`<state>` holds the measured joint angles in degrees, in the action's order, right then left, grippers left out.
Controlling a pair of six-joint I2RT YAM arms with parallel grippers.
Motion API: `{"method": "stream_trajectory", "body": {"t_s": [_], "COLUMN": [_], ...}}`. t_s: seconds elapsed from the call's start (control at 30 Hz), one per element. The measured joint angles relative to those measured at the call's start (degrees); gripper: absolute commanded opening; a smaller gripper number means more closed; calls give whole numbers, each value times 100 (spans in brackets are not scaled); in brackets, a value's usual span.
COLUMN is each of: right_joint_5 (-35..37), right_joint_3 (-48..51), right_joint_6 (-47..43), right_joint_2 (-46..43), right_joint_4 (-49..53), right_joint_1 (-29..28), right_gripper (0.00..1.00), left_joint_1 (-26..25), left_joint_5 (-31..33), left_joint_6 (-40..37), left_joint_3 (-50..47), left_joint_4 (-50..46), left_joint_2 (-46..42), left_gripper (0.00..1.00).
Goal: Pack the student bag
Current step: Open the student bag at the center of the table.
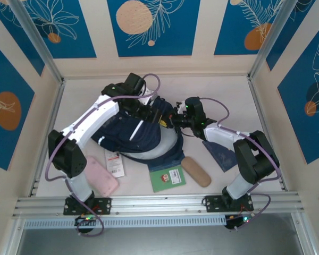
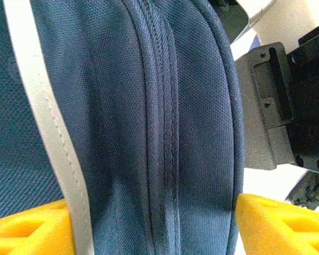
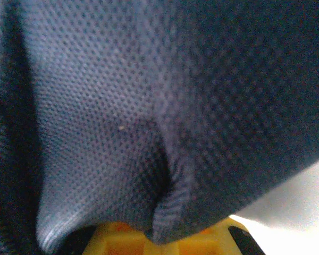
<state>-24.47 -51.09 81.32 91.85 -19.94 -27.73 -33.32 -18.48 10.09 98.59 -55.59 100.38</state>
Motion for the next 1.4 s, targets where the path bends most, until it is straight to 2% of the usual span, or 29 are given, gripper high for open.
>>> {"method": "stream_trajectory", "body": {"t_s": [0.23,0.53,1.07,1.4], "right_joint_5": [-2,-2,2,61], "right_joint_3": [22,22,22,22], "right_joint_6": [173,323,511,597], "right_joint_2": [42,63,63,66], "right_joint_4": [-223,-323,-345,-313], "right_joint_1": [-9,-39,-46,-92], "right_gripper": [0,0,0,0], "left_joint_1": [-356,-708,-887,-1034], "left_joint_5": [575,765,1182,1781], "left_joint_6": [-9,-17,7,13], "left_joint_3": [162,146,-175,-175], "left_joint_4": [-140,-210,-4,-20], "left_joint_2": [-214,-367,-264,-107], "left_gripper": [58,63,47,12]}}
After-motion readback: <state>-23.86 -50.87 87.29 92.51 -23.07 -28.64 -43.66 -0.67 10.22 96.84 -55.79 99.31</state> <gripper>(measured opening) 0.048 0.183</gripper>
